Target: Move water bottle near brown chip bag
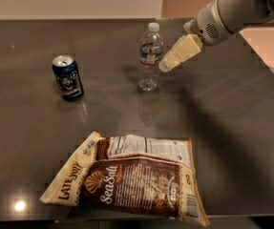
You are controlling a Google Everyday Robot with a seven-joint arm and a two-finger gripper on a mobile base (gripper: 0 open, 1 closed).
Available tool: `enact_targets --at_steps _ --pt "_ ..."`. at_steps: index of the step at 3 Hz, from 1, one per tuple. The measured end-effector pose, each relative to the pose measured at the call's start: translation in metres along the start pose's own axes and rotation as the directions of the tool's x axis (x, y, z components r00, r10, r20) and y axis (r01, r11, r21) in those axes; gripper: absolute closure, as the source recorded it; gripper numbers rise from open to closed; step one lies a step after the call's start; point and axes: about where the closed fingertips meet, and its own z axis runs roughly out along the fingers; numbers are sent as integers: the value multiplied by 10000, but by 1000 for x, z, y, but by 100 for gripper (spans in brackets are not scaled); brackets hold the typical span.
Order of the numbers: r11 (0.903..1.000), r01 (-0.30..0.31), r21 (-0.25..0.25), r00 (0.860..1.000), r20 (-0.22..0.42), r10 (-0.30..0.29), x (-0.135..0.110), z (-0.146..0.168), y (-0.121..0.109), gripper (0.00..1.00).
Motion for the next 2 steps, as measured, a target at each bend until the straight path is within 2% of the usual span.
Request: enact_targets --at_steps 2 --pt "9998 -78 -185 9993 368 85 -18 26 -9 0"
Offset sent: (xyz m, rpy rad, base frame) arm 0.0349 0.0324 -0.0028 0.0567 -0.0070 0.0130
